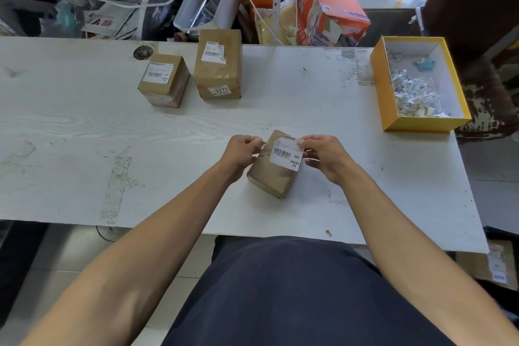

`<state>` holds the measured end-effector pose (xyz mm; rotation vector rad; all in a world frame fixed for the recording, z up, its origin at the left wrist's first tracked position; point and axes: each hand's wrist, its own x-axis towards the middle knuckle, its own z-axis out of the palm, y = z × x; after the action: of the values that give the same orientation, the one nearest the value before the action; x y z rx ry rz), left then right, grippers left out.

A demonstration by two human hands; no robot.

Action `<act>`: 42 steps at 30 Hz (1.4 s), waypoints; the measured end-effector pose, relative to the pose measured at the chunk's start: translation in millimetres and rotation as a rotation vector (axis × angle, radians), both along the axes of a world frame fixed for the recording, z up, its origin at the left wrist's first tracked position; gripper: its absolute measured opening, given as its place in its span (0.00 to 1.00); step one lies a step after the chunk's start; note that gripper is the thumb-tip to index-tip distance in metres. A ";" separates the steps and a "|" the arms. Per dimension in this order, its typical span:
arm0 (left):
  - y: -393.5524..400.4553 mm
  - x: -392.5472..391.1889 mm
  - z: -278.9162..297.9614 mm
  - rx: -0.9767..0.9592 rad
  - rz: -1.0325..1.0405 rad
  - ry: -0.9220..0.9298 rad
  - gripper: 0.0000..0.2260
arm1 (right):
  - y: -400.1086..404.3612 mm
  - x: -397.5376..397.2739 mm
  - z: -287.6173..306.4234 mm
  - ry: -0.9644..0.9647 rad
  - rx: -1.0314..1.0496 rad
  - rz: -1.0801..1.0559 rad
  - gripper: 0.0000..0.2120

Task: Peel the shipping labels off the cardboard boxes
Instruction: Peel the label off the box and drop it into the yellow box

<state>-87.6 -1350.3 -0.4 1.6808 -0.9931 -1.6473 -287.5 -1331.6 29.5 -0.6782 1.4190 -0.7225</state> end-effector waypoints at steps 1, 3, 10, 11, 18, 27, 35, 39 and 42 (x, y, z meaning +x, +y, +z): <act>0.6 0.4 1.1 0.026 0.031 0.046 0.11 | 0.6 -2.4 -0.6 -0.006 0.000 -0.021 0.03; 0.2 1.8 1.4 0.060 0.066 0.090 0.09 | 1.3 -7.6 -1.3 -0.019 -0.002 -0.062 0.03; -9.2 7.0 -1.4 0.085 0.151 0.085 0.07 | 1.7 -20.2 -2.8 -0.088 -0.009 -0.167 0.03; -10.5 6.7 -0.7 0.084 0.154 0.084 0.06 | 1.3 -20.5 -3.0 -0.098 -0.010 -0.175 0.03; -15.5 4.0 6.3 0.015 0.112 0.135 0.03 | -5.5 -20.7 0.6 -0.210 -0.063 -0.299 0.04; -1.4 -1.8 -2.3 -0.244 -0.445 -0.122 0.55 | 0.0 -10.9 -8.2 0.170 -0.329 -0.177 0.22; 18.3 -14.5 -19.0 -0.328 -0.359 -0.096 0.58 | 28.3 -7.8 -36.3 0.551 -0.430 0.259 0.47; 30.5 -18.0 -20.2 -0.301 -0.332 -0.050 0.54 | 35.0 -9.8 -40.9 0.585 -0.447 0.396 0.58; 31.1 -11.8 -19.7 -0.347 -0.456 -0.146 0.56 | 37.6 -10.7 -38.4 0.601 -0.447 0.471 0.65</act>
<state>-99.4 -1319.2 -20.1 1.4217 -1.7268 -1.5120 -298.2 -1294.0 -9.0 -1.6218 1.5487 -0.4722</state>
